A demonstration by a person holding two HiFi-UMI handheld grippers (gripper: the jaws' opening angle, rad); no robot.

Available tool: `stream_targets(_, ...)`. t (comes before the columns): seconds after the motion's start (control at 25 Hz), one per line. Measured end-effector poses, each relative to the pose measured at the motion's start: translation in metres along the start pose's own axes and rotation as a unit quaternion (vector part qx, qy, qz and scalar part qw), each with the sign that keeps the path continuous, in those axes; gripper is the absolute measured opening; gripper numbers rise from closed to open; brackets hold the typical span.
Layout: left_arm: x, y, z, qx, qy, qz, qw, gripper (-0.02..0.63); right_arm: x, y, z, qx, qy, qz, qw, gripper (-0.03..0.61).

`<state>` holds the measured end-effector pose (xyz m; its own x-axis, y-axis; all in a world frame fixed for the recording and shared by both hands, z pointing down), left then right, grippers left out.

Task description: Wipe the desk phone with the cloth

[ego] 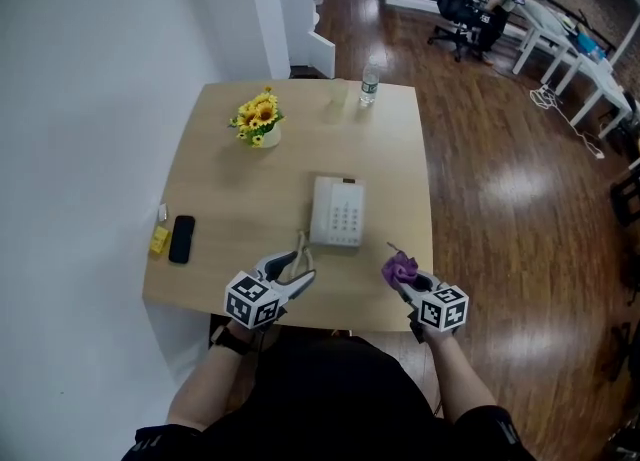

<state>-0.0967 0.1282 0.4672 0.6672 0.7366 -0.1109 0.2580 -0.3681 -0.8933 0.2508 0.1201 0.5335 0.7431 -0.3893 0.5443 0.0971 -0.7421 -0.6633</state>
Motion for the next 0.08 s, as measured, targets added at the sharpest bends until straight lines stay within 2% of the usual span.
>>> stream_targets(0.08,0.0022,-0.0005,0.0024,0.001,0.001,0.000,1.0000,0.244,-0.0010,-0.0018,0.0016,0.001,0.001,0.001,1.000,0.132)
Point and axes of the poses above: the fingertips, and each gripper's own axes: z backward along the fingers, x to its right, y out of its top, the point moved 9 cm from there along z, backward along the fingers, and after that the axes turned 11 degrees about -z, right-handed, at the moved point
